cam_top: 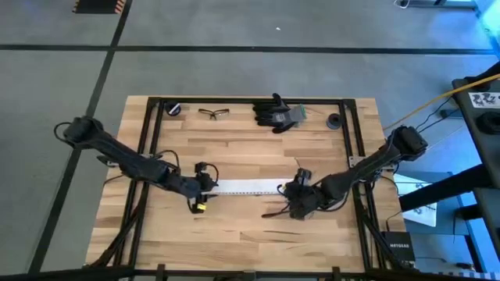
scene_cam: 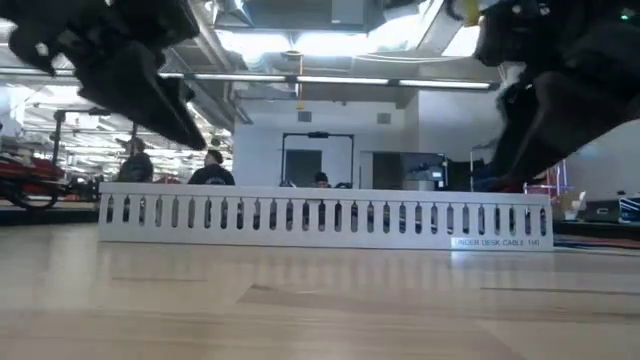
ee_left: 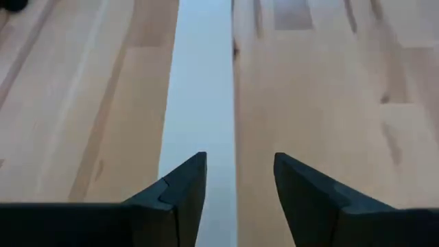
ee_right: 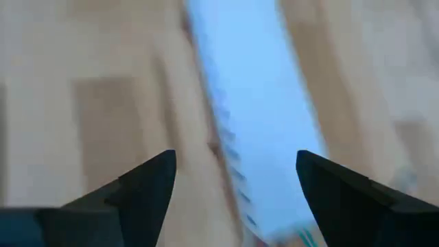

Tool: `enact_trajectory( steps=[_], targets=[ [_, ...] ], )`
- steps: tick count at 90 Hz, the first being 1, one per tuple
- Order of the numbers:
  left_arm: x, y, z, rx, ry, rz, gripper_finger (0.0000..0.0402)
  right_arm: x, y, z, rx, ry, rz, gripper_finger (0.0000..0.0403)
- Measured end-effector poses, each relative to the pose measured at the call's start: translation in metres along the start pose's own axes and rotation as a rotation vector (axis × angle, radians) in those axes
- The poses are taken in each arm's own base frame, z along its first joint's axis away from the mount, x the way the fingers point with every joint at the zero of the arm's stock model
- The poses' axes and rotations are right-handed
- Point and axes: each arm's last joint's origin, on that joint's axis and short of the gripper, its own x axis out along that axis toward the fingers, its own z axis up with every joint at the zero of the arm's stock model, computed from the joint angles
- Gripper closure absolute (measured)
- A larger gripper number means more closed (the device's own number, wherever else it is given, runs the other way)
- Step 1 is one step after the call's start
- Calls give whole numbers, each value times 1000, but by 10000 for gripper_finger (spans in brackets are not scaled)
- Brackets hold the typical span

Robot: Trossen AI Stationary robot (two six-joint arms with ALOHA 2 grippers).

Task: Ziptie cables
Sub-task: Move the white cable duct to the top center of the table

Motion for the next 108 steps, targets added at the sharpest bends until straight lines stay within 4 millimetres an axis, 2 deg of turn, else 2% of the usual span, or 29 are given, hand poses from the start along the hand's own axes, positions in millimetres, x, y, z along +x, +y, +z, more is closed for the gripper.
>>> enact_trajectory(
  steps=[18,33,64,88,98,108],
  targets=[
    [5,11,-15,-17,141,68,247,21,-1,3,-14,22,-29,114],
    [4,25,-21,25,231,169,247,31,-15,14,9,-3,-58,114],
    [11,56,-21,115,289,274,247,46,-59,33,5,7,-133,114],
    [13,70,-20,149,310,341,247,48,-65,36,-3,3,-154,114],
    [9,67,-11,153,286,332,247,45,-65,38,13,-10,-145,114],
    [-6,60,16,140,178,307,247,27,-65,51,23,-27,-103,114]
  ],
)
